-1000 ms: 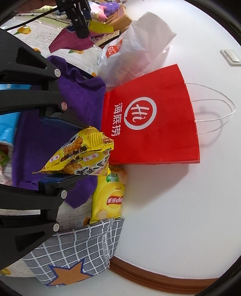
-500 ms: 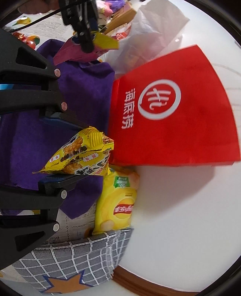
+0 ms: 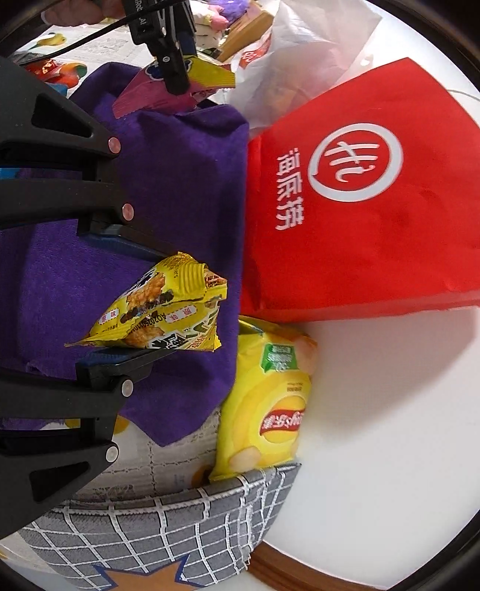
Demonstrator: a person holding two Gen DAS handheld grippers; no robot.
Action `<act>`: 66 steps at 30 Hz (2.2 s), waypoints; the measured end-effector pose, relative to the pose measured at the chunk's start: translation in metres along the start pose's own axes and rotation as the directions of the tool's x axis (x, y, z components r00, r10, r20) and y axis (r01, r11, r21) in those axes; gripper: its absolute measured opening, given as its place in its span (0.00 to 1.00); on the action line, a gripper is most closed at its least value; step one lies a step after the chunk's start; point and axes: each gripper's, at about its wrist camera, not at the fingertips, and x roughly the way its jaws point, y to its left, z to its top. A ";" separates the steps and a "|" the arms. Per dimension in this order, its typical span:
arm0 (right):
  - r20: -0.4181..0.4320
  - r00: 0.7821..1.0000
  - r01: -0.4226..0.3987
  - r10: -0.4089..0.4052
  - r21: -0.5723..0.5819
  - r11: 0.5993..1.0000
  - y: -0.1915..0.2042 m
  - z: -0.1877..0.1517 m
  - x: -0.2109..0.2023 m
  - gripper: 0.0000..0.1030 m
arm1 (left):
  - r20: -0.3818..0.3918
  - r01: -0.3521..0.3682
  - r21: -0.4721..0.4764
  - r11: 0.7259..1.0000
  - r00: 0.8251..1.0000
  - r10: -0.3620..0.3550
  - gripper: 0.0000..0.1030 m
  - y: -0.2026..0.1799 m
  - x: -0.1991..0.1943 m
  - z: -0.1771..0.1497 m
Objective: Organize snacks
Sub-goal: 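Lower both bags onto the purple towel and open both grippers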
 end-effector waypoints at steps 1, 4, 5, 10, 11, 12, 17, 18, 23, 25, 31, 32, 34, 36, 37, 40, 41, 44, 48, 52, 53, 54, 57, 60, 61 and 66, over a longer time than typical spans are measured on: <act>-0.006 1.000 -0.001 0.001 -0.001 1.000 0.000 -0.001 0.002 0.41 | -0.003 0.000 0.002 1.000 1.000 0.000 0.54 0.000 0.001 0.000; -0.021 1.000 -0.006 0.006 -0.008 1.000 0.002 -0.002 0.007 0.41 | -0.005 -0.003 0.010 1.000 1.000 0.003 0.54 -0.002 0.003 0.001; -0.024 1.000 -0.006 0.006 -0.012 1.000 0.002 -0.003 0.008 0.41 | -0.008 -0.003 0.014 1.000 1.000 0.004 0.54 -0.003 0.003 0.001; -0.031 1.000 -0.007 0.006 -0.024 1.000 0.005 -0.004 0.010 0.41 | -0.028 -0.007 0.019 1.000 1.000 0.008 0.54 -0.004 0.009 0.000; -0.035 0.999 -0.006 0.005 -0.024 1.000 0.005 -0.004 0.011 0.41 | -0.033 -0.006 0.020 1.000 0.999 0.007 0.54 -0.005 0.010 0.000; -0.040 0.999 -0.006 0.005 -0.025 1.000 0.005 -0.005 0.012 0.41 | -0.038 -0.004 0.020 1.000 0.999 0.005 0.54 -0.005 0.011 0.000; -0.052 0.999 -0.004 0.003 -0.031 1.000 0.006 -0.006 0.016 0.41 | -0.051 0.000 0.025 1.000 0.999 0.001 0.54 -0.006 0.013 -0.002; -0.055 0.998 -0.004 0.003 -0.033 0.999 0.007 -0.006 0.017 0.41 | -0.053 -0.001 0.026 1.000 0.999 0.002 0.54 -0.006 0.013 -0.002; -0.069 0.998 0.001 -0.003 -0.037 0.999 0.008 -0.007 0.021 0.41 | -0.064 -0.005 0.028 1.000 0.998 0.007 0.54 -0.006 0.015 -0.003; -0.074 0.997 0.001 -0.004 -0.036 0.999 0.008 -0.007 0.022 0.41 | -0.070 -0.007 0.029 1.000 0.998 0.009 0.54 -0.006 0.017 -0.002; -0.084 0.996 0.002 -0.006 -0.046 0.999 0.010 -0.008 0.025 0.41 | -0.089 -0.003 0.033 0.999 0.996 0.006 0.55 -0.010 0.023 -0.001; -0.086 0.996 0.002 -0.006 -0.047 0.999 0.010 -0.008 0.025 0.41 | -0.089 -0.004 0.035 0.999 0.996 0.007 0.56 -0.010 0.024 -0.001; -0.089 0.996 0.002 -0.006 -0.049 0.999 0.011 -0.008 0.027 0.41 | -0.090 -0.006 0.042 0.999 0.996 0.010 0.56 -0.011 0.024 -0.002; -0.094 0.996 0.002 -0.007 -0.051 0.999 0.011 -0.008 0.029 0.41 | -0.092 -0.007 0.047 0.999 0.996 0.011 0.56 -0.012 0.025 -0.003; -0.098 0.995 0.003 -0.008 -0.051 0.999 0.011 -0.008 0.030 0.41 | -0.093 -0.006 0.048 0.999 0.996 0.011 0.57 -0.012 0.025 -0.003; -0.104 0.995 0.003 -0.009 -0.053 0.999 0.013 -0.009 0.033 0.41 | -0.093 -0.005 0.050 0.999 0.996 0.009 0.57 -0.012 0.026 -0.003; -0.105 0.994 0.003 -0.008 -0.054 0.999 0.013 -0.009 0.033 0.41 | -0.093 -0.005 0.050 0.999 0.996 0.010 0.57 -0.012 0.026 -0.003; -0.108 0.994 0.000 -0.007 -0.061 0.998 0.015 -0.010 0.034 0.41 | -0.093 -0.005 0.053 0.999 0.996 0.010 0.57 -0.013 0.026 -0.002; -0.108 0.994 0.003 -0.011 -0.069 0.998 0.018 -0.010 0.036 0.41 | -0.094 -0.003 0.057 0.998 0.996 0.009 0.57 -0.015 0.028 -0.002; -0.110 0.994 0.005 -0.012 -0.068 0.998 0.018 -0.011 0.036 0.41 | -0.091 0.014 0.058 0.998 0.996 -0.008 0.56 -0.017 0.027 -0.001; -0.111 0.994 0.004 -0.012 -0.067 0.998 0.017 -0.011 0.036 0.41 | -0.087 0.011 0.064 0.998 0.996 -0.006 0.56 -0.018 0.026 -0.002; -0.112 0.994 0.004 -0.011 -0.067 0.998 0.017 -0.011 0.036 0.42 | -0.083 0.009 0.068 0.998 0.997 -0.003 0.56 -0.020 0.025 -0.002; -0.116 0.993 0.002 -0.010 -0.070 0.998 0.018 -0.011 0.036 0.42 | -0.074 0.014 0.075 0.997 0.997 -0.008 0.58 -0.022 0.022 -0.001; -0.113 0.994 -0.001 -0.007 -0.067 0.998 0.018 -0.010 0.034 0.51 | -0.057 0.022 0.078 0.997 0.998 -0.018 0.64 -0.024 0.017 0.000; -0.110 0.994 0.000 -0.007 -0.067 0.998 0.018 -0.010 0.033 0.52 | -0.051 0.023 0.080 0.997 0.999 -0.019 0.66 -0.024 0.015 0.000; -0.083 0.997 0.003 -0.008 -0.067 0.998 0.019 -0.007 0.019 0.61 | -0.017 0.032 0.089 0.995 0.999 -0.030 0.70 -0.025 0.003 0.001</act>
